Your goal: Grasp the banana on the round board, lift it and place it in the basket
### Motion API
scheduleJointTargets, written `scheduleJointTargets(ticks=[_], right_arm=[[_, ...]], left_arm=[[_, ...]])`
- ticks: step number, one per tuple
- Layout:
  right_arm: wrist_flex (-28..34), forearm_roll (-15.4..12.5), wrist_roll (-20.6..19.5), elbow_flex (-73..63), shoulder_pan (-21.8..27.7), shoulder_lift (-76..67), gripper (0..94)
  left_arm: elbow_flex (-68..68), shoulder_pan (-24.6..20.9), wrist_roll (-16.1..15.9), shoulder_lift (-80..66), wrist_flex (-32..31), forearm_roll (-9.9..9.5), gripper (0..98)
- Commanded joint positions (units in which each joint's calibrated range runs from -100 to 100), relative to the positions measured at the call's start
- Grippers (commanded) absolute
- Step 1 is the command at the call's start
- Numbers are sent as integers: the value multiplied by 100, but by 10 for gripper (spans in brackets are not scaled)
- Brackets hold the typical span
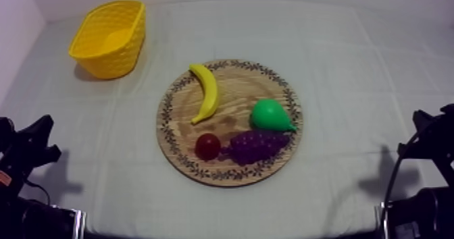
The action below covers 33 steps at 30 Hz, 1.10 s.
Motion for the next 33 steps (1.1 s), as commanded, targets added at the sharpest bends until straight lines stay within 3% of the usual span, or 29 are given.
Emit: scheduleJointTargets(ticks=[1,33], right_arm=[[1,1,-4,5,3,-5,4],[1,1,-4,5,3,-5,4]], left_arm=[[-1,0,0,0,0,-3,1],[-1,-29,44,0,9,-3,1]])
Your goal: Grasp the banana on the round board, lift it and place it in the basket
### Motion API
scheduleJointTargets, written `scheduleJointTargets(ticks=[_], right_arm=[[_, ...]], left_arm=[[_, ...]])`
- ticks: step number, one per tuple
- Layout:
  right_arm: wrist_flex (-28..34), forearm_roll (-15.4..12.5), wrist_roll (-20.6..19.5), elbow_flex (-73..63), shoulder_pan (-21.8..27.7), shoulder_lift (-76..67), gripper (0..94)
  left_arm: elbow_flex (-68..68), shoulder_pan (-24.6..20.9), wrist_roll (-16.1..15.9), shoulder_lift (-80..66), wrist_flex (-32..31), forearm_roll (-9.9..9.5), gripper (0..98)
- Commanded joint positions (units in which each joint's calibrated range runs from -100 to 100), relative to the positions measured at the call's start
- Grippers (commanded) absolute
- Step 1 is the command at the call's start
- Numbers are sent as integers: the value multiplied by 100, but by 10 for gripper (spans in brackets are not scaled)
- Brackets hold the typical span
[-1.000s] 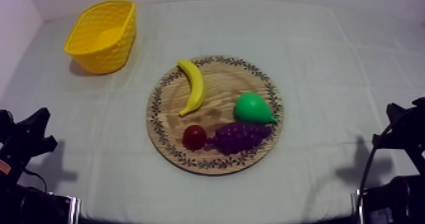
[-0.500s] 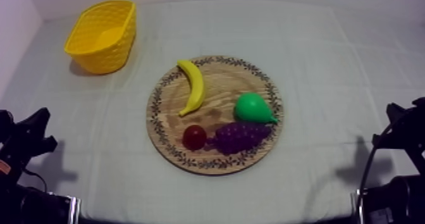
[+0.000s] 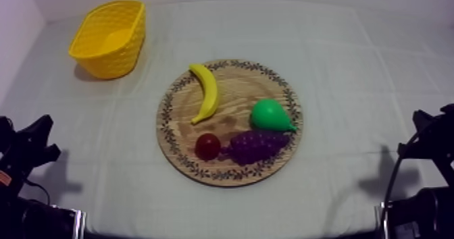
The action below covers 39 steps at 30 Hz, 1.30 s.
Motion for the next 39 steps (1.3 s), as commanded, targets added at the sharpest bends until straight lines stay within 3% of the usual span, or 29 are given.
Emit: scheduleJointTargets(ticks=[1,21,29,39], right_arm=[[1,1,0,5,3,-5,4],[1,1,0,5,3,-5,4],[1,1,3,5,3,-5,4],[1,1,3,5,3,-5,4]], left_arm=[[-4,-1,5,0,23,-3,1],[-212,-12,-68,293,-21,14,1],[-2085,239,-23,2192,215,0,1],[-4600,840,500,4515,715,-6,1]])
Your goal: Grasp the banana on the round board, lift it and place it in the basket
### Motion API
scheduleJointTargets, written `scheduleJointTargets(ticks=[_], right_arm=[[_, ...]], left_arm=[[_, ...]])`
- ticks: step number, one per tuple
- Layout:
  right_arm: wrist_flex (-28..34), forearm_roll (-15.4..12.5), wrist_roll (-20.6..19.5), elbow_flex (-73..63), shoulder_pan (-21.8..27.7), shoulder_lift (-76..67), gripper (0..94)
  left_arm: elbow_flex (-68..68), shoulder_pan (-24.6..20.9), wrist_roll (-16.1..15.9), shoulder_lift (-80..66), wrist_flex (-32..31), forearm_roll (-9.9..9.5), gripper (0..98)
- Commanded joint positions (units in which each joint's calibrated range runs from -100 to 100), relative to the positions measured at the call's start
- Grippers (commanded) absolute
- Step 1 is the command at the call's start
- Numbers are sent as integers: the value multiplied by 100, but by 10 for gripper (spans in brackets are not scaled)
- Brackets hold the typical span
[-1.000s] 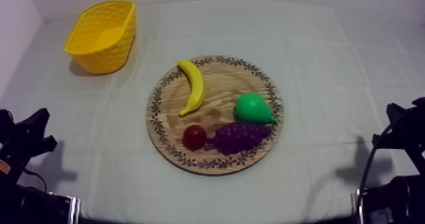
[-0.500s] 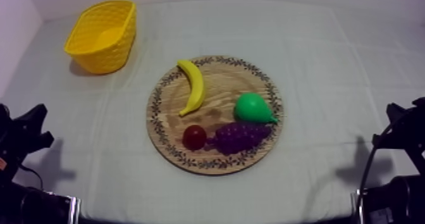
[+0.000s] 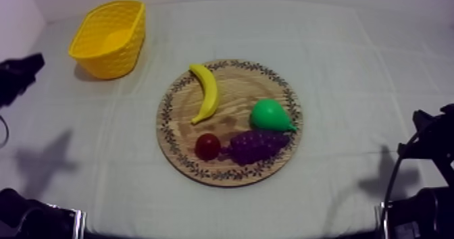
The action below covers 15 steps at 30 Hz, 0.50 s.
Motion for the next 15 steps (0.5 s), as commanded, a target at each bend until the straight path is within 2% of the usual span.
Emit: scheduleJointTargets(ticks=[1,4,7,15], right_arm=[[1,1,-1,5,3,-5,4],[1,1,-3,5,3,-5,4],[1,1,-3,5,3,-5,4],[1,1,-3,5,3,-5,4]], left_arm=[[-997,262,209,902,54,-76,1],[-1481,565,533,1434,115,-219,1],[-1858,780,821,1957,142,-259,1],[-2783,1288,1195,3314,244,-290,1]])
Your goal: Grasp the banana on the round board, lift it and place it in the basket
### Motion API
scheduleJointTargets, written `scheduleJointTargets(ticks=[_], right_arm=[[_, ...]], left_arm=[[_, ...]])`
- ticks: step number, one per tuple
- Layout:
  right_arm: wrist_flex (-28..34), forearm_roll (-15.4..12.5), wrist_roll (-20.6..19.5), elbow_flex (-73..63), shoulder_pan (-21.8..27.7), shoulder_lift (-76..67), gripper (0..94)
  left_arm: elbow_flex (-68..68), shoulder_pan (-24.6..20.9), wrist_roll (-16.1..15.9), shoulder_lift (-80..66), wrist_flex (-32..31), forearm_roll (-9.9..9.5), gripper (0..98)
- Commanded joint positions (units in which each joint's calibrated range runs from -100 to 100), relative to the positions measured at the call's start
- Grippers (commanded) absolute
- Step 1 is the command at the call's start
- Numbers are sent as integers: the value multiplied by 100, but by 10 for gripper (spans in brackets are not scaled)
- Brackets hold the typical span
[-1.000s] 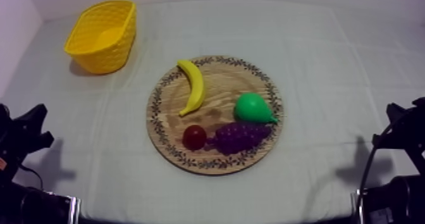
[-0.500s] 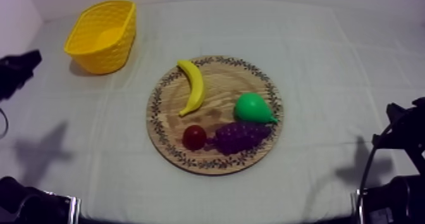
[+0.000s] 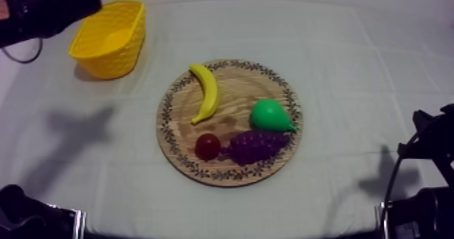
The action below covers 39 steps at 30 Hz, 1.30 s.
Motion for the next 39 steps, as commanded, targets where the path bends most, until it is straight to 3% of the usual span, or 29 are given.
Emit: scheduleJointTargets(ticks=[1,9,14,19,29,31,35,39], right_arm=[[1,1,-1,5,3,-5,4],[1,1,3,5,3,-5,4],[1,1,3,5,3,-5,4],[1,1,4,5,3,-5,4],[1,1,4,5,3,-5,4],[1,1,4,5,3,-5,4],[1,1,4,5,3,-5,4],[1,1,4,5,3,-5,4]], left_arm=[[-368,140,66,582,60,4,1],[-988,324,193,1705,244,156,1],[-1272,139,-123,2381,514,601,6],[-1083,134,-292,2839,335,1007,11],[-773,336,-110,3205,110,1089,74],[-791,335,-63,3255,155,1113,162],[-811,307,-24,3339,193,1216,537],[-821,346,-5,3421,104,1249,649]])
